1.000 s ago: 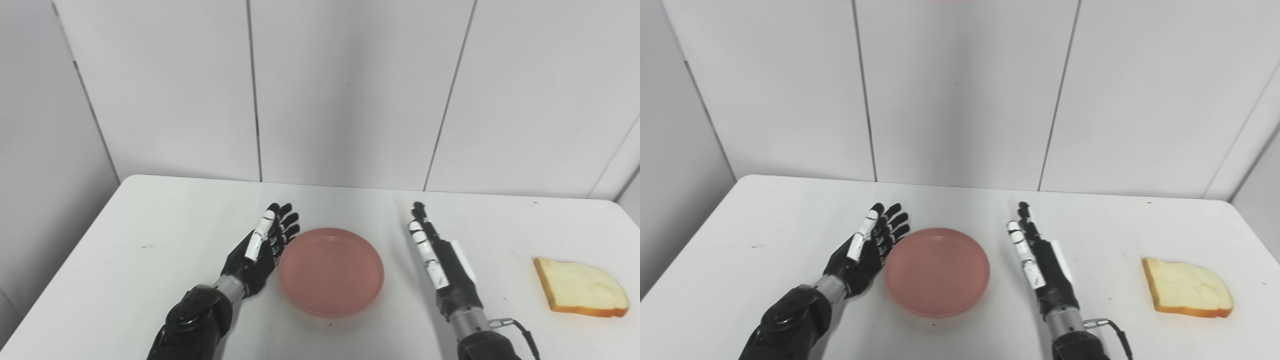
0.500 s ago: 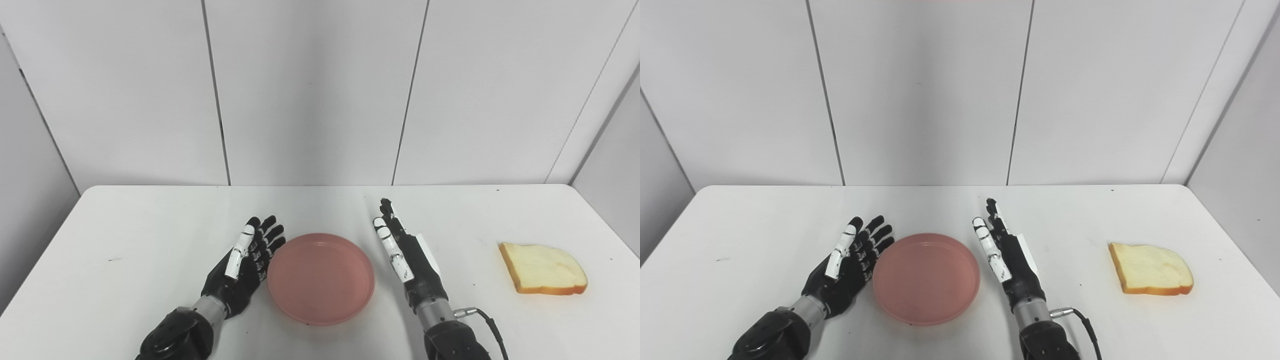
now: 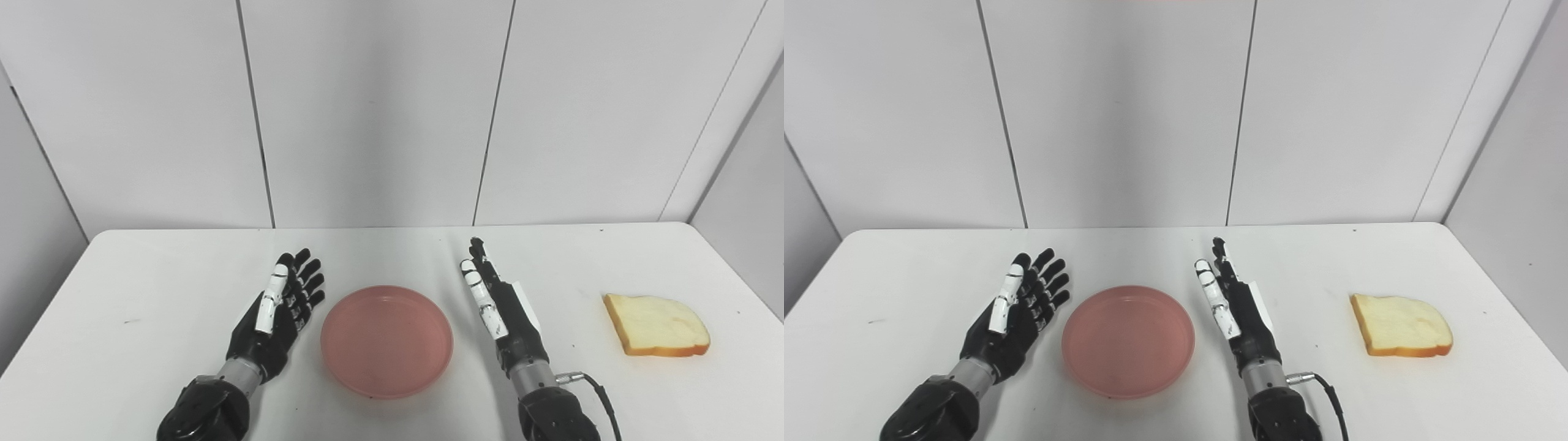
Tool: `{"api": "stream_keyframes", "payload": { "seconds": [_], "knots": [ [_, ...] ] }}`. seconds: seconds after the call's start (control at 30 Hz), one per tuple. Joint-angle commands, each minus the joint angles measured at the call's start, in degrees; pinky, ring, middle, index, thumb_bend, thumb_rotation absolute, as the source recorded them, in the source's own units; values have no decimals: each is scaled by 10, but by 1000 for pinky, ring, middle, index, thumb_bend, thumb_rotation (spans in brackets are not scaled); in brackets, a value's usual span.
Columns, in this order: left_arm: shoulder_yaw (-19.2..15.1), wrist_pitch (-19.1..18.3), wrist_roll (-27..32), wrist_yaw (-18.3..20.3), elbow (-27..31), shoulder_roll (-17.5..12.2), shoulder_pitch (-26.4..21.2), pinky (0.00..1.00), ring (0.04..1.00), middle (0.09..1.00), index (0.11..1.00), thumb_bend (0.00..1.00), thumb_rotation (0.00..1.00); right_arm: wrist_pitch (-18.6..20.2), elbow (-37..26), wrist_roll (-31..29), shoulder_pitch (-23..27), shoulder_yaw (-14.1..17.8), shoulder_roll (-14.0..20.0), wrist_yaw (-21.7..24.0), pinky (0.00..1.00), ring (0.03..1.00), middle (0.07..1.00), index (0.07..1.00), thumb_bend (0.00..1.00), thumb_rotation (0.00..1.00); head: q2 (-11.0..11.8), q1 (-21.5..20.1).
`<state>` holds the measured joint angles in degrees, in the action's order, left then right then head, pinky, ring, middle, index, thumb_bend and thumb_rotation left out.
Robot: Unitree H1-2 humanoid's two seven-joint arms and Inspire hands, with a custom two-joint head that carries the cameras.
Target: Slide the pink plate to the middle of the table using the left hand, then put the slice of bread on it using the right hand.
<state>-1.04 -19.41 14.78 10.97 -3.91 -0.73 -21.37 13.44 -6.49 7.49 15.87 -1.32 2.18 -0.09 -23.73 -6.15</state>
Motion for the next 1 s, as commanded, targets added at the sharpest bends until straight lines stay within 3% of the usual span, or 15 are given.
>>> {"api": "stream_keyframes", "payload": {
  "seconds": [0.0,0.13,0.17,0.23,0.37,0.43,0.5,0.57,0.73,0.8,0.9,0.97],
  "knots": [
    [-2,38,-6,-4,23,2,-11,1000,1000,1000,998,555,1000,-20,-14,-1,24,4,3,-5,986,1000,1000,1000,228,1000,0,1],
    [-4,55,-15,-11,33,5,-6,1000,999,998,996,568,1000,-22,-30,5,43,11,34,4,1000,1000,1000,1000,358,968,5,-5],
    [-4,59,-17,-14,35,6,-4,994,991,992,990,571,1000,-21,-35,4,47,14,39,4,1000,1000,1000,1000,379,869,5,-5],
    [-4,80,-26,-22,38,9,1,979,981,988,987,552,1000,-24,-46,1,56,22,49,2,1000,1000,1000,1000,396,803,7,-12],
    [-1,136,-46,-22,27,1,8,983,974,987,993,550,1000,-17,-69,62,82,15,109,11,932,997,1000,1000,484,839,12,-40],
    [1,151,-51,-18,21,-4,8,982,975,988,996,556,1000,-5,-77,74,96,13,140,27,875,975,1000,1000,577,813,14,-51],
    [-2,156,-47,-16,18,-6,8,972,972,987,996,561,1000,5,-88,81,106,13,163,42,869,964,1000,1000,627,786,16,-67],
    [-5,157,-38,-12,14,-7,7,963,966,983,996,562,1000,14,-98,90,116,13,186,57,881,953,985,983,717,673,15,-78],
    [-12,157,-19,3,2,-14,1,970,964,980,998,583,1000,20,-107,89,145,-1,278,145,840,927,957,918,886,546,12,-110],
    [-14,157,-14,8,0,-17,0,974,967,981,999,594,1000,34,-116,91,153,-8,300,174,837,916,944,902,960,500,11,-124],
    [-21,154,0,16,-2,-21,2,980,968,980,995,593,1000,68,-134,121,169,-30,341,222,812,903,930,908,995,478,9,-152],
    [-23,152,8,26,-1,-27,4,995,978,988,999,585,1000,88,-143,130,178,-39,361,249,800,892,924,917,1000,413,8,-163]
  ]
}}
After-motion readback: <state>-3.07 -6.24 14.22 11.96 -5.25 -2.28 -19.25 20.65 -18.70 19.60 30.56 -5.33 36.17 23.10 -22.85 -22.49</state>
